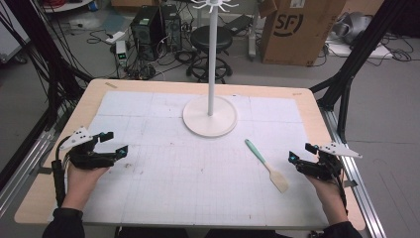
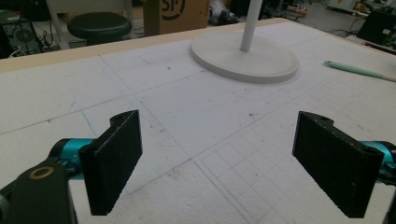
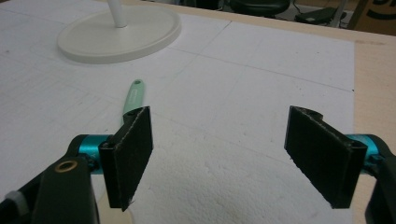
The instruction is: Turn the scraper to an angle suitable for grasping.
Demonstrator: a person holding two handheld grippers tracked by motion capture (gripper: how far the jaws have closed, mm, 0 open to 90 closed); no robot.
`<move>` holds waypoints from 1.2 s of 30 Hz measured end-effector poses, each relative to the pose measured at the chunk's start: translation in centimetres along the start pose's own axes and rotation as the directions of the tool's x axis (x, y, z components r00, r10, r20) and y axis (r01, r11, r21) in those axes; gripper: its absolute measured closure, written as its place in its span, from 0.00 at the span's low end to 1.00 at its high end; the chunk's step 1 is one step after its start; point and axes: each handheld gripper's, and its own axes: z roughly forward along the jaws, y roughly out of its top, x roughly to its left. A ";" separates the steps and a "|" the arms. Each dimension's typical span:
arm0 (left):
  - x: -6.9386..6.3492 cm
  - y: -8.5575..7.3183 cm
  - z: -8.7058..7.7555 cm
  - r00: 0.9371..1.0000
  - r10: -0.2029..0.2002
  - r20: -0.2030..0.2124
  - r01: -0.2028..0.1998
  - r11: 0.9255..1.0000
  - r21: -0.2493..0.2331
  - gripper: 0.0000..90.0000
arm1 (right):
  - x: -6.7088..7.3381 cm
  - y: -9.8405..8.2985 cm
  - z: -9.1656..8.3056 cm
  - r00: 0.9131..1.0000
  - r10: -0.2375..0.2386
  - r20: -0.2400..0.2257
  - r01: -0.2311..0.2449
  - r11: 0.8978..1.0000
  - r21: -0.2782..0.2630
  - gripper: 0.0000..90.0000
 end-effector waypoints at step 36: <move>0.0 -0.5 0.5 0.999 0.049 -0.021 -0.047 0.998 0.050 0.18 | 1.3 0.1 1.0 0.997 -0.033 -0.075 0.037 0.998 0.052 0.25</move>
